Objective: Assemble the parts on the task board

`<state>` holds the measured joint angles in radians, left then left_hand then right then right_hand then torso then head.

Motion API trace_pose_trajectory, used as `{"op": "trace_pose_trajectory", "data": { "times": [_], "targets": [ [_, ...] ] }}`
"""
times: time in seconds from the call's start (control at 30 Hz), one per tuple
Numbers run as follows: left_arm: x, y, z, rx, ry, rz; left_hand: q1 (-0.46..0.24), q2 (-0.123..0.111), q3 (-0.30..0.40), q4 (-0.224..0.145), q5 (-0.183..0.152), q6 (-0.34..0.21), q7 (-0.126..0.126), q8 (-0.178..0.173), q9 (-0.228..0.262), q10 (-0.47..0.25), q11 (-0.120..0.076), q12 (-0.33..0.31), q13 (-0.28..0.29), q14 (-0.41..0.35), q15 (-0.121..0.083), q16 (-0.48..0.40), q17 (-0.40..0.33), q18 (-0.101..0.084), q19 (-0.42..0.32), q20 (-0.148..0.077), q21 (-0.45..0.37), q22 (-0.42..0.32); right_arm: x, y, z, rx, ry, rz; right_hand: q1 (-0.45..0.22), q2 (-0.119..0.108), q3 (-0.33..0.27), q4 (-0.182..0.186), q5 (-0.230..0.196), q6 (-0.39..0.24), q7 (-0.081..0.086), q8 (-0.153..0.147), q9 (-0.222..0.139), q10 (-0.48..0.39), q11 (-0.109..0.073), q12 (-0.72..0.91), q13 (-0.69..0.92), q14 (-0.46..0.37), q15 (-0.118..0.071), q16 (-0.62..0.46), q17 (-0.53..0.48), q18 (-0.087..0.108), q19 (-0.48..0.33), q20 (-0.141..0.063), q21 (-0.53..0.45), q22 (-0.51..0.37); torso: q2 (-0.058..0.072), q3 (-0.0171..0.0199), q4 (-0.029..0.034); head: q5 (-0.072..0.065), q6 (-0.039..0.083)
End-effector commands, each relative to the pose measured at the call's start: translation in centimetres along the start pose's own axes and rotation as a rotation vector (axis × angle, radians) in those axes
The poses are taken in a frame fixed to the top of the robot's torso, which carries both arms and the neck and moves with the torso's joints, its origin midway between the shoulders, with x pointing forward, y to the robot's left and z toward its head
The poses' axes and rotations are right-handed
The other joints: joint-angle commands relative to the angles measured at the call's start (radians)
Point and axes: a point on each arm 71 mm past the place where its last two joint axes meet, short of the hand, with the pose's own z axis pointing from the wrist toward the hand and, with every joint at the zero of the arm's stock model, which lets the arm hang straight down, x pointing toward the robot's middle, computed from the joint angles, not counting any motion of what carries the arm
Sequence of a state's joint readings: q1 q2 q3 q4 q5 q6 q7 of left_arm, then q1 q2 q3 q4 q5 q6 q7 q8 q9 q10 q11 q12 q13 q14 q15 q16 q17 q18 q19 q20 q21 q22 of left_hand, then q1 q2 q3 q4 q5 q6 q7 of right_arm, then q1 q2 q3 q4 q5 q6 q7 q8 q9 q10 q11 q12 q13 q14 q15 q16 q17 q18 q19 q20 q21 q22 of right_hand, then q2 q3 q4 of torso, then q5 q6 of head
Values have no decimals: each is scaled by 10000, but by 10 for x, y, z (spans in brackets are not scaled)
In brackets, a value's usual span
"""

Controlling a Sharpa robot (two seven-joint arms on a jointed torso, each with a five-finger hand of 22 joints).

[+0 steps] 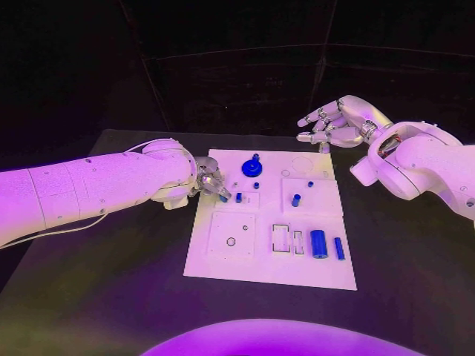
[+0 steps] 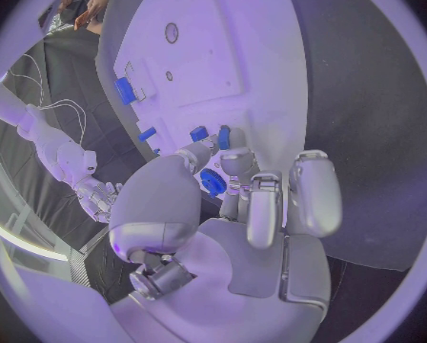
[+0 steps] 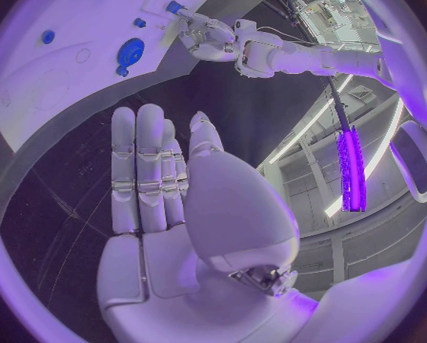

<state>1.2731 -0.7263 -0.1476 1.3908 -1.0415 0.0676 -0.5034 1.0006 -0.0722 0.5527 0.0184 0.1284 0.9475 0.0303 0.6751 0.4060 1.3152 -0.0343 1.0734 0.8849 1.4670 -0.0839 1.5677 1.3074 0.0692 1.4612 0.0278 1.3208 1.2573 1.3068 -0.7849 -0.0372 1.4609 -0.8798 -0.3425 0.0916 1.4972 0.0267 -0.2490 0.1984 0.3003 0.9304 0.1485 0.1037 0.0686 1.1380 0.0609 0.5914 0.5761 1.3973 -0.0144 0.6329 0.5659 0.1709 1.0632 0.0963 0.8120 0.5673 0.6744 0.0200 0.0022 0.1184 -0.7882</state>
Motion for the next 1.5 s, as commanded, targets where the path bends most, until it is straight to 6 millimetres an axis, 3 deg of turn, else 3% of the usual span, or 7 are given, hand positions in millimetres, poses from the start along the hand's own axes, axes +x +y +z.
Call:
{"op": "trace_pose_trajectory", "data": {
  "times": [0.03,0.47,0.83,1.5],
  "targets": [
    [5,0,1,-64,348,209,-89,3,-89,2,-43,73,27,-19,-15,79,-24,50,18,1038,-73,31,2634,24,19,-84,64,15,-1,2,0,-56,19,20,-22,111,-59,12,45,-39,62,-44,0,-42,43,32,-13,71,33,-41,9,128,84,19,-43,-14,-4,-6,10,-9,-8],
    [5,0,0,-36,300,185,-236,-4,-480,223,-49,194,8,-38,-121,128,-41,120,87,1038,-88,31,2634,15,35,-99,84,58,0,2,0,-65,28,21,-39,113,-69,26,49,-39,64,-44,0,-43,45,35,-14,72,35,-47,13,127,86,20,-48,-17,-4,-3,3,14,-6],
    [4,0,0,-29,187,121,-670,-107,-1754,887,-76,343,18,-84,-308,152,-31,156,112,1038,-82,31,2634,5,57,-100,102,117,0,2,0,-66,31,21,-52,115,-76,37,53,-39,65,-43,0,-44,46,38,-14,73,36,-52,17,127,87,20,-51,-18,-1,-1,10,5,-4],
    [2,3,-2,-12,-163,-99,-450,-47,-3137,1402,-73,383,-2,-106,-488,147,-47,173,132,1038,-103,31,2634,12,56,-120,62,119,0,1,0,-72,36,20,-77,116,-92,58,57,-41,67,-44,0,-45,49,44,-15,74,38,-62,23,126,89,22,-58,-22,-7,0,9,0,-3]
  ]
}}
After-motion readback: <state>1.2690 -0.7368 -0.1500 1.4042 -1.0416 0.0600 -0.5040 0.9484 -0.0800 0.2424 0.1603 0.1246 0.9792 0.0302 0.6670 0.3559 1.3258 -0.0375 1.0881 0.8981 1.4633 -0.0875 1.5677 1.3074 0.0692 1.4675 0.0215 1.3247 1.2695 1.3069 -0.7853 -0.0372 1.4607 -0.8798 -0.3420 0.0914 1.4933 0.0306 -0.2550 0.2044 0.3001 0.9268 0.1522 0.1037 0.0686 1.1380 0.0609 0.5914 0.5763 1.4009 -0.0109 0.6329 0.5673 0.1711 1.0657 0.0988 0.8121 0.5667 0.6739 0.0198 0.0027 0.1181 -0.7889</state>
